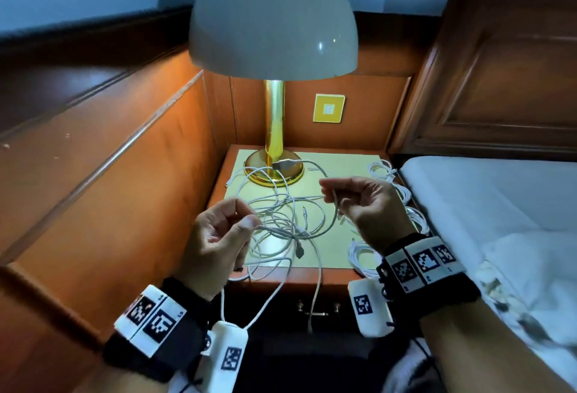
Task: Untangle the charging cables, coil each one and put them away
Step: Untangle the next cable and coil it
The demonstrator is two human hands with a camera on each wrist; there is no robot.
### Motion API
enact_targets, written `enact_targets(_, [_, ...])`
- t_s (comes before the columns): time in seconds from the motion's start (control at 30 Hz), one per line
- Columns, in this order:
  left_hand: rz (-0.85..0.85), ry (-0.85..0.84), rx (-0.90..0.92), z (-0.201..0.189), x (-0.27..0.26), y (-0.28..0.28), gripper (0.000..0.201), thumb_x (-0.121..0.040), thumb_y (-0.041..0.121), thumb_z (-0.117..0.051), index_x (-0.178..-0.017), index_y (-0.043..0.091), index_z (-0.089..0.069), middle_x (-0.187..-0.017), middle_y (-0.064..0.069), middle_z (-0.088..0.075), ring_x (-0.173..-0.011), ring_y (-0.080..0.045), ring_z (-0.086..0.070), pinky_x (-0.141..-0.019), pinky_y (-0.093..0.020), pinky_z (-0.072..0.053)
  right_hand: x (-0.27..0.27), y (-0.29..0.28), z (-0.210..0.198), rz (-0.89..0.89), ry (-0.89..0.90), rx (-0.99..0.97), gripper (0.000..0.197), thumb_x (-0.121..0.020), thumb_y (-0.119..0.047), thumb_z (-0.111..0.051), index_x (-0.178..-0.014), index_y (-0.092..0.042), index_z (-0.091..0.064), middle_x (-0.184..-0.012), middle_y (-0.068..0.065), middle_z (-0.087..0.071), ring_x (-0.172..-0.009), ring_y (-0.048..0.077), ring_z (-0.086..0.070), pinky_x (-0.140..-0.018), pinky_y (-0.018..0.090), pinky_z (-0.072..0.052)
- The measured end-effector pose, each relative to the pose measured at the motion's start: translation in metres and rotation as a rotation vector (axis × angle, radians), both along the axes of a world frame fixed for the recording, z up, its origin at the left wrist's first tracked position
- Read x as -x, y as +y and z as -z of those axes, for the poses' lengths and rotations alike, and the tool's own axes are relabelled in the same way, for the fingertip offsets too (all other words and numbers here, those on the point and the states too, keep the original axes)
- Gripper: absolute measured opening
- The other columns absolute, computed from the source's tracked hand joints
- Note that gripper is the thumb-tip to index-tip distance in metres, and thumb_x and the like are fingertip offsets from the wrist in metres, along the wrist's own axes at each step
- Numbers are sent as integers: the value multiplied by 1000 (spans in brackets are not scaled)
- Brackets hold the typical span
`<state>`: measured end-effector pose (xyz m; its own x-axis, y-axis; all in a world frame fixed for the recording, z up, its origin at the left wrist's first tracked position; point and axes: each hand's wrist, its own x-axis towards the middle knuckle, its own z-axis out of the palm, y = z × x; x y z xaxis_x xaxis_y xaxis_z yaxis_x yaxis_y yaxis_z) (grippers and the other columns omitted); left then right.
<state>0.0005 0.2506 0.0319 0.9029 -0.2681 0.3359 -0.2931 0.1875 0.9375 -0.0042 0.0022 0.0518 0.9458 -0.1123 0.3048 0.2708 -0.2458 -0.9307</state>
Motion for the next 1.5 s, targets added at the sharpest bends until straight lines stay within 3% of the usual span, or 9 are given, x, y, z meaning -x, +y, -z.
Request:
enact_targets(0.27, [-26, -220, -266, 9, 60, -27, 24, -82, 31, -58, -74, 8, -58, -57, 8, -46, -52, -5, -40, -51, -22, -34, 107, -32, -31, 88, -112, 732, 16, -83, -19, -80, -98, -22, -79, -90, -7, -62, -81, 4, -60, -75, 15, -49])
enact_targets(0.53, [18, -331, -498, 21, 93, -95, 9, -93, 26, -57, -89, 30, -64, -92, 10, -68, -83, -2, -62, -72, -23, -48, 191, -76, -64, 128, 103, 987, 18, -95, -30, -66, -98, -17, -77, -86, -3, -73, -76, 14, -62, -71, 27, -46])
enact_targets(0.63, [192, -119, -372, 15, 112, -132, 25, -94, 45, -52, -105, 29, -68, -102, 9, -73, -97, -9, -68, -90, -29, -53, 212, -91, -42, 164, 120, 721, 19, -96, -29, -65, -103, -16, -77, -87, -10, -76, -79, 6, -68, -75, 25, -53])
enact_targets(0.8, [482, 48, -249, 15, 132, -189, 31, -96, 29, -59, -117, 6, -63, -109, -10, -74, -112, -27, -67, -103, -37, -48, 222, -100, -16, 152, 290, -248, 30, -104, -29, -47, -91, -7, -63, -51, 1, -36, -36, 8, -29, -36, 19, -27])
enact_targets(0.97, [396, 116, -230, 14, 116, -225, 13, -100, 16, -55, -92, 12, -65, -69, 0, -61, -69, -25, -61, -77, -40, -49, 201, -134, -27, 31, 302, -1013, 23, -99, -24, -40, -92, -13, -59, -58, -6, -22, -43, 7, -15, -40, 20, -13])
enact_targets(1.1, [189, 173, -345, 17, 97, -246, 12, -102, 15, -54, -96, 19, -64, -65, 2, -53, -54, -16, -48, -58, -37, -50, 183, -185, -26, 226, 84, -1232, 37, -85, -13, -40, -112, -9, -64, -60, -8, -33, -45, 8, -28, -43, 19, -27])
enact_targets(1.3, [159, -223, -703, 23, 88, -263, 14, -95, 15, -65, -97, 25, -74, -88, 12, -67, -79, 9, -57, -68, -4, -39, 158, -215, -2, 552, 160, -654, 34, -99, -6, -43, -123, -16, -65, -72, -3, -61, -52, 10, -40, -49, 22, -31])
enact_targets(1.37, [256, -321, -758, 25, 86, -266, 20, -92, 11, -68, -98, 28, -77, -96, 13, -65, -89, 5, -59, -76, -4, -39, 149, -207, 4, 490, 258, -290, 33, -99, -5, -44, -120, -18, -67, -80, -1, -67, -59, 11, -52, -48, 21, -35])
enact_targets(1.5, [371, -359, -697, 25, 78, -261, 29, -87, 8, -74, -99, 34, -79, -94, 15, -66, -92, -3, -64, -80, -9, -45, 134, -189, 13, 265, 489, -148, 38, -93, 9, -38, -110, -3, -70, -84, 10, -69, -70, 14, -66, -40, 15, -37])
